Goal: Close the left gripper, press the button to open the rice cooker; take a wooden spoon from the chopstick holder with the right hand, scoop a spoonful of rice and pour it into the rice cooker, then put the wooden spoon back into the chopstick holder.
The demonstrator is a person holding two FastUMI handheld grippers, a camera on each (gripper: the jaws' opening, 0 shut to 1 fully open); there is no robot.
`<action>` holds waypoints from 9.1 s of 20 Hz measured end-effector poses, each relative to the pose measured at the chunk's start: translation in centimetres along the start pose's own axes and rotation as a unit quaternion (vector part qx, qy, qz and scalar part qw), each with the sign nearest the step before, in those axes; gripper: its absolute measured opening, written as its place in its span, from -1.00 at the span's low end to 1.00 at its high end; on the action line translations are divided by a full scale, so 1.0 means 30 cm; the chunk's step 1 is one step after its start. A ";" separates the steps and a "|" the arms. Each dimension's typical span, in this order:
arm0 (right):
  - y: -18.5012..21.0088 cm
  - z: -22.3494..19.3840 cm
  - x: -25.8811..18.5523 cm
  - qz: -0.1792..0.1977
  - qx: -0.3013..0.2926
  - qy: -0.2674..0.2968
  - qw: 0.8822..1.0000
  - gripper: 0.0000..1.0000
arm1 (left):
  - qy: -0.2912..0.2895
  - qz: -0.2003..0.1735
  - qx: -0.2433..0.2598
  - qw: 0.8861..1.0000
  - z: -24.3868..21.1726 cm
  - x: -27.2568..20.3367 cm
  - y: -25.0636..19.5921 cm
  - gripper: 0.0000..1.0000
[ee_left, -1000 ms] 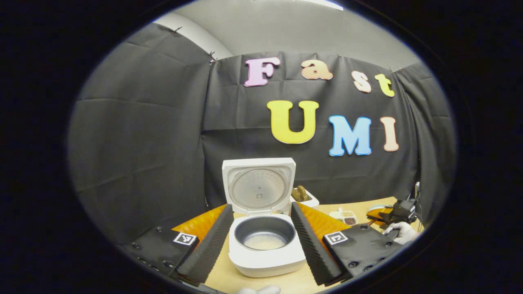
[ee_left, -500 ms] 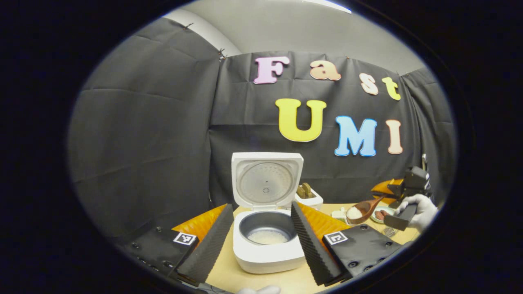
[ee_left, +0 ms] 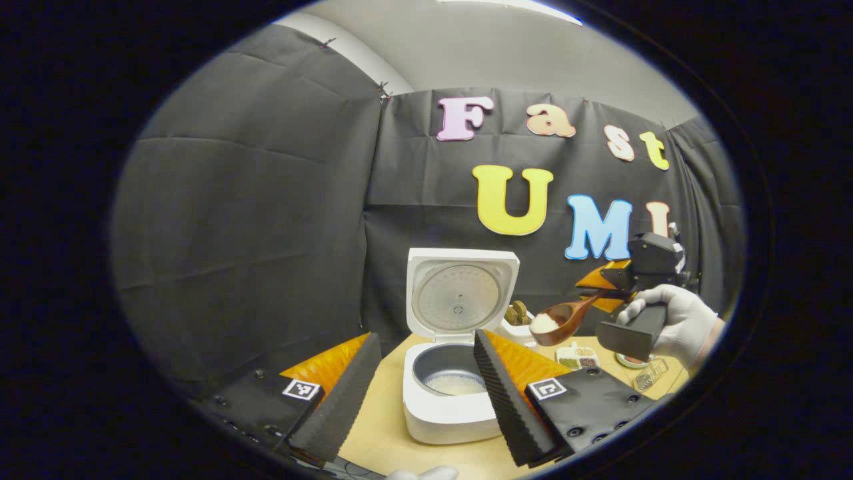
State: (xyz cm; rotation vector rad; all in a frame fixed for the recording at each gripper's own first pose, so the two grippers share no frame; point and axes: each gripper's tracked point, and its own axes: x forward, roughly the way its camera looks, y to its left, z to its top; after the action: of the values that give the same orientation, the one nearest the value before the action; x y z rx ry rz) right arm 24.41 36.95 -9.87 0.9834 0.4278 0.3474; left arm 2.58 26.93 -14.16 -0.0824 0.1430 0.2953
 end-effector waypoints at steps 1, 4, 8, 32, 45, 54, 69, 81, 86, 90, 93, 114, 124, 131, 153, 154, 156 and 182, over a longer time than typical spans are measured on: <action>0.012 -0.039 0.015 0.002 -0.003 0.005 1.000 -0.63 | 0.000 0.003 0.000 1.000 -0.004 -0.004 0.013 0.91; 0.006 -0.155 0.071 -0.005 -0.024 0.019 1.000 -0.63 | 0.007 0.017 0.002 1.000 -0.030 -0.016 0.051 0.92; -0.007 -0.310 0.124 -0.011 -0.068 0.041 0.997 -0.63 | 0.016 0.033 0.006 0.999 -0.046 -0.026 0.093 0.92; 0.148 -0.479 0.122 0.043 -0.553 -0.062 0.830 -0.65 | 0.019 0.065 0.020 0.998 -0.090 -0.062 0.199 0.90; 0.137 -0.557 0.144 0.064 -0.653 -0.051 0.753 -0.63 | 0.022 0.068 0.022 0.997 -0.089 -0.050 0.194 0.90; 0.122 -0.407 0.122 0.067 -0.336 0.010 0.939 -0.63 | 0.018 0.060 0.026 0.998 -0.067 -0.036 0.167 0.90; -0.342 0.452 -0.189 -0.064 -0.234 -0.130 0.962 -0.64 | -0.003 -0.053 0.043 0.998 0.007 0.028 -0.294 0.90; -0.981 1.029 -0.495 -0.181 -0.223 -0.188 0.939 -0.64 | 0.011 -0.071 0.060 0.996 -0.016 -0.044 -0.708 0.90; -1.115 1.031 -0.480 -0.190 -0.228 -0.166 0.940 -0.63 | 0.014 -0.063 0.073 0.995 -0.017 -0.077 -0.793 0.92; -1.213 0.982 -0.450 -0.201 -0.239 -0.142 0.939 -0.63 | 0.016 -0.056 0.075 0.995 -0.005 -0.096 -0.834 0.92; -1.299 0.936 -0.419 -0.217 -0.255 -0.120 0.935 -0.63 | 0.018 -0.053 0.087 0.995 -0.006 -0.116 -0.856 0.92; -1.119 1.002 -0.732 -0.229 -0.364 -0.161 0.888 0.88 | -0.002 -0.065 0.085 0.994 0.061 -0.153 -0.871 0.94; -0.503 0.831 -1.103 -0.127 -0.416 -0.193 0.880 0.87 | -0.038 -0.080 0.054 0.995 0.211 -0.105 -0.798 0.92; -0.349 0.629 -1.157 -0.109 -0.440 -0.166 0.876 0.87 | -0.030 -0.049 0.037 0.998 0.318 0.042 -0.631 0.92; -0.465 0.463 -1.054 -0.184 -0.422 -0.097 0.882 0.88 | 0.129 0.031 0.038 0.990 0.322 1.158 -0.352 0.99; -0.472 0.459 -1.049 -0.184 -0.420 -0.094 0.884 0.89 | 0.141 0.037 0.040 0.989 0.304 1.161 -0.343 0.94; -0.480 0.453 -1.040 -0.184 -0.412 -0.087 0.888 0.89 | 0.137 0.035 0.056 0.988 0.310 1.169 -0.352 0.92; -0.584 0.430 -1.045 -0.123 -0.394 -0.022 0.911 0.88 | 0.377 0.016 0.037 0.925 -0.401 0.583 -0.390 1.00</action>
State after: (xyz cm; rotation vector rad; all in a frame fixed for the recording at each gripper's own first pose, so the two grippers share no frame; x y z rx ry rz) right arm 5.30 4.03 -12.67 0.1409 0.3200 0.2335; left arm 21.05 19.51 -28.00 -0.1163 0.9223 0.2780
